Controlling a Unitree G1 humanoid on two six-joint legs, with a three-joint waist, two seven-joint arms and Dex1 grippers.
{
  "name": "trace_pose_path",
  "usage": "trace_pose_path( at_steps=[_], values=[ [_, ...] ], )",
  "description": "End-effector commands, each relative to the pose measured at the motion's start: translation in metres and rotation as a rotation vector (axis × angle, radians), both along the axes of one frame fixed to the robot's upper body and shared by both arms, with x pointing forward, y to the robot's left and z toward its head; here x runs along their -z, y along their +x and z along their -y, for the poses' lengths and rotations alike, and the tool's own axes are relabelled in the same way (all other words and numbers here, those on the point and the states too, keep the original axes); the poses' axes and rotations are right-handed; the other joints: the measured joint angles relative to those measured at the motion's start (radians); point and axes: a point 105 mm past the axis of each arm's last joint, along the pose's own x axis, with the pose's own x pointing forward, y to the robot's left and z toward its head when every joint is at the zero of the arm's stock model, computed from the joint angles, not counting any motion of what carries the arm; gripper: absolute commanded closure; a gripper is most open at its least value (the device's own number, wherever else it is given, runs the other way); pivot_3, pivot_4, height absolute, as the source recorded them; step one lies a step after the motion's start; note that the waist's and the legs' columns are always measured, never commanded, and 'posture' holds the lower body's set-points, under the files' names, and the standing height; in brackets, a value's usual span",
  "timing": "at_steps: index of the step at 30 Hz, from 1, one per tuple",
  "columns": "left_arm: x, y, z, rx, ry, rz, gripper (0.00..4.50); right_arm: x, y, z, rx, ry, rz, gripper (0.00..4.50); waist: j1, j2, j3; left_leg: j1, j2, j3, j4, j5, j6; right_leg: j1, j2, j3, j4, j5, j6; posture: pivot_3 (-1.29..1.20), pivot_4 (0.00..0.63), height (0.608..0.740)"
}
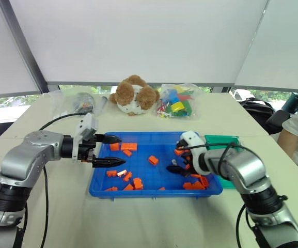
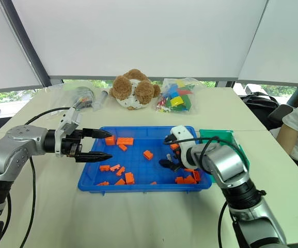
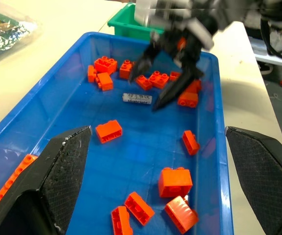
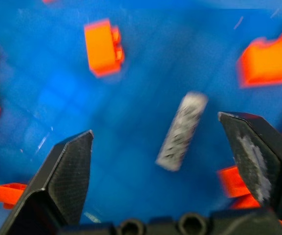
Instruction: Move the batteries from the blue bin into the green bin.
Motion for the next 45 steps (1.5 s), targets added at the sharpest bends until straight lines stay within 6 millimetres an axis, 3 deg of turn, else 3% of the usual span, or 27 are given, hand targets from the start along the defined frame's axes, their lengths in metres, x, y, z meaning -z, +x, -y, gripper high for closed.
trace_pose_path(
  at_steps=[1,4,7,14,15,18,22,27,31,35,42,44,45],
  values=[
    [-0.008,-0.003,0.000,0.005,0.000,0.039,0.00,0.002,0.003,0.000,0.028,-0.007,0.021,0.06,0.000,0.000,0.000,0.000,0.000,0.000,0.000,0.000,0.000,0.000,0.000,0.000,0.000,0.000,0.000,0.00,0.150,0.733],
    [-0.009,-0.003,0.000,0.002,0.001,0.041,0.00,0.009,0.003,-0.001,0.037,-0.005,0.001,0.06,0.000,0.000,0.000,0.000,0.000,0.000,0.000,0.000,0.000,0.000,0.000,0.000,0.000,0.000,0.000,0.00,0.150,0.733],
    [-0.009,-0.004,0.000,0.000,0.002,0.041,0.00,0.010,0.003,-0.001,0.040,-0.008,0.003,0.88,0.000,0.000,0.000,0.000,0.000,0.000,0.000,0.000,0.000,0.000,0.000,0.000,0.000,0.000,0.000,0.00,0.150,0.733],
    [-0.009,-0.003,0.000,-0.002,0.000,0.043,0.00,0.008,-0.001,-0.007,0.001,-0.031,0.026,4.45,0.000,0.000,0.000,0.000,0.000,0.000,0.000,0.000,0.000,0.000,0.000,0.000,0.000,0.000,0.000,0.00,0.150,0.733],
    [-0.009,-0.003,0.000,-0.002,0.000,0.042,0.00,0.003,0.000,-0.007,0.003,-0.023,0.034,4.49,0.000,0.000,0.000,0.000,0.000,0.000,0.000,0.000,0.000,0.000,0.000,0.000,0.000,0.000,0.000,0.00,0.150,0.733],
    [-0.009,-0.003,0.000,-0.001,-0.001,0.039,0.00,-0.024,0.011,0.008,0.062,-0.015,0.114,4.48,0.001,0.000,0.000,0.000,0.000,0.000,0.000,0.000,0.000,0.000,0.000,0.000,0.000,0.000,0.000,0.00,0.150,0.733],
    [-0.008,-0.004,0.000,0.000,-0.004,0.034,0.00,-0.068,0.025,0.057,0.191,-0.063,0.267,4.48,0.005,0.000,0.000,-0.001,0.000,0.000,0.001,0.000,0.000,-0.001,0.000,0.000,0.000,0.000,0.000,0.00,0.150,0.733],
    [-0.007,-0.003,0.000,0.000,-0.005,0.030,0.00,-0.103,0.020,0.118,0.310,-0.127,0.348,4.48,0.002,0.000,0.000,-0.001,0.000,0.000,-0.001,0.000,0.000,-0.001,0.000,0.000,0.000,0.000,0.000,0.00,0.150,0.733],
    [-0.006,-0.001,0.002,0.006,-0.007,0.028,0.00,-0.090,0.012,0.153,0.357,-0.206,0.307,4.48,0.000,0.000,0.000,-0.001,0.000,0.000,-0.001,0.000,0.000,-0.002,0.000,0.000,-0.001,0.000,0.000,0.00,0.150,0.733],
    [-0.006,0.000,0.003,0.014,-0.008,0.028,0.00,-0.072,0.004,0.163,0.339,-0.223,0.248,4.48,0.000,0.000,0.000,-0.001,0.000,0.000,-0.001,0.000,0.000,-0.001,0.000,0.000,-0.001,0.000,0.000,0.00,0.150,0.733],
    [-0.007,0.001,0.004,0.021,-0.006,0.029,0.00,-0.064,0.001,0.163,0.317,-0.203,0.227,0.94,0.001,0.001,0.000,-0.001,0.000,0.000,0.000,0.000,0.000,-0.001,0.000,0.000,-0.001,0.000,0.000,0.00,0.150,0.733],
    [-0.007,0.000,0.004,0.022,-0.004,0.028,0.00,-0.073,0.001,0.164,0.307,-0.197,0.252,0.09,0.002,0.001,0.000,-0.001,0.000,0.000,0.000,0.000,0.000,-0.001,0.000,0.000,-0.001,0.000,0.000,0.00,0.150,0.733],
    [-0.007,0.000,0.003,0.023,-0.002,0.028,0.00,-0.080,0.001,0.163,0.291,-0.199,0.277,0.09,0.003,0.001,0.000,-0.001,0.000,0.000,0.000,0.000,0.000,-0.001,0.000,0.000,-0.001,0.000,0.000,0.00,0.150,0.733]
  ],
)
